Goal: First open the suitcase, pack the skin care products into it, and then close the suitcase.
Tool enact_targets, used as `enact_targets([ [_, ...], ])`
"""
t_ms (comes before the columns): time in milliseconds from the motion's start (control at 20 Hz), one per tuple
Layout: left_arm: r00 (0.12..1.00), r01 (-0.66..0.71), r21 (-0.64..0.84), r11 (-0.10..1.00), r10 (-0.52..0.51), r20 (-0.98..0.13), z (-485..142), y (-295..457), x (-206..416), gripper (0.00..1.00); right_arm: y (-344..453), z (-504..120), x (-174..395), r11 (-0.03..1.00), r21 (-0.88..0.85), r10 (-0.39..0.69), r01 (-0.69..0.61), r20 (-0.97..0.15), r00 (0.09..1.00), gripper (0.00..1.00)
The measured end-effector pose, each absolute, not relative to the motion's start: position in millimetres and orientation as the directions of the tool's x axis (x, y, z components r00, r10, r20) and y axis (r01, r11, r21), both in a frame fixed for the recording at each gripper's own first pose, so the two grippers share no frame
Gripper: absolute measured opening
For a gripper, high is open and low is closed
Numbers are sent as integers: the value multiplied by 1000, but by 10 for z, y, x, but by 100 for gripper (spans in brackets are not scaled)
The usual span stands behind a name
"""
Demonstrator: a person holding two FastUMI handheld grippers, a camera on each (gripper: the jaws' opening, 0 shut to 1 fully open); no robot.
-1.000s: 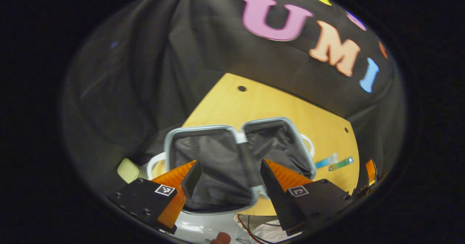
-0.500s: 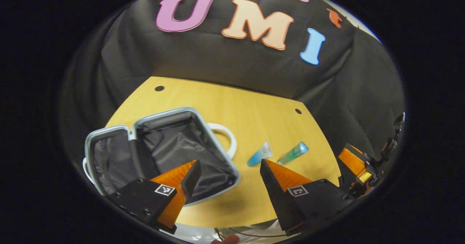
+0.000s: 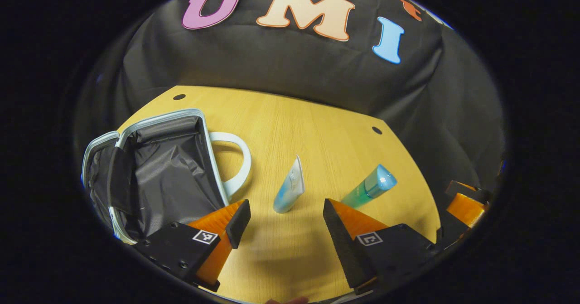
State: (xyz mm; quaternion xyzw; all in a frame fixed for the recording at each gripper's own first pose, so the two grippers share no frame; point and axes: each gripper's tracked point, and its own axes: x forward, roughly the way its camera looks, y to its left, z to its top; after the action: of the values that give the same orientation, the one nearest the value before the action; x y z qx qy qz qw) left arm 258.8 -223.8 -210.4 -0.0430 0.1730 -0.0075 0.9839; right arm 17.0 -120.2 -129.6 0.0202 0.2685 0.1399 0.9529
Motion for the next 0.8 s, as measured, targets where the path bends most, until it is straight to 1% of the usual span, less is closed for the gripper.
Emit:
enact_targets([
  [50,942,-1,-89,996,-29,-335,-2144,-2289,2670,95,-1260,-1353,167,959,107,280,-263,-518,808,98],
  [150,943,-24,-80,997,-4,-333,-2203,-2326,2827,90,-1352,-1438,155,957,97,283,-275,-538,794,98],
  [250,941,-89,-47,995,69,-331,-2258,-2226,2950,83,-1395,-1489,140,954,95,289,-285,-549,784,98],
  [300,938,-99,-38,994,81,-336,-2292,-2214,2984,75,-1403,-1513,137,952,96,293,-289,-554,779,98],
  [350,937,-108,-35,993,90,-337,-2312,-2206,3034,78,-1404,-1546,130,951,98,296,-293,-560,773,98],
  [400,936,-118,-38,992,98,-337,-2345,-2185,3090,75,-1398,-1568,129,949,100,301,-298,-565,768,98],
  [450,935,-124,-43,991,102,-341,-2368,-2167,3120,69,-1385,-1595,133,948,98,304,-304,-569,764,94],
  [500,931,-127,-53,990,101,-352,-2397,-2167,3144,64,-1372,-1613,138,947,91,303,-309,-573,761,94],
  [550,928,-123,-67,990,90,-362,-2435,-2171,3173,63,-1356,-1627,133,946,86,304,-313,-574,761,98],
  [600,924,-137,-80,987,99,-368,-2455,-2133,3178,55,-1335,-1640,139,944,83,306,-318,-574,759,98],
  [650,923,-141,-95,985,97,-371,-2454,-2114,3204,45,-1306,-1677,131,943,83,310,-323,-578,755,98],
  [700,926,-145,-100,984,100,-363,-2418,-2091,3204,32,-1274,-1715,129,941,87,314,-327,-584,749,94],
  [750,924,-151,-99,984,105,-366,-2418,-2058,3212,29,-1234,-1755,132,940,92,317,-328,-590,743,98],
  [800,922,-163,-96,982,117,-370,-2417,-2021,3215,25,-1195,-1786,150,939,96,320,-329,-593,739,98],
])
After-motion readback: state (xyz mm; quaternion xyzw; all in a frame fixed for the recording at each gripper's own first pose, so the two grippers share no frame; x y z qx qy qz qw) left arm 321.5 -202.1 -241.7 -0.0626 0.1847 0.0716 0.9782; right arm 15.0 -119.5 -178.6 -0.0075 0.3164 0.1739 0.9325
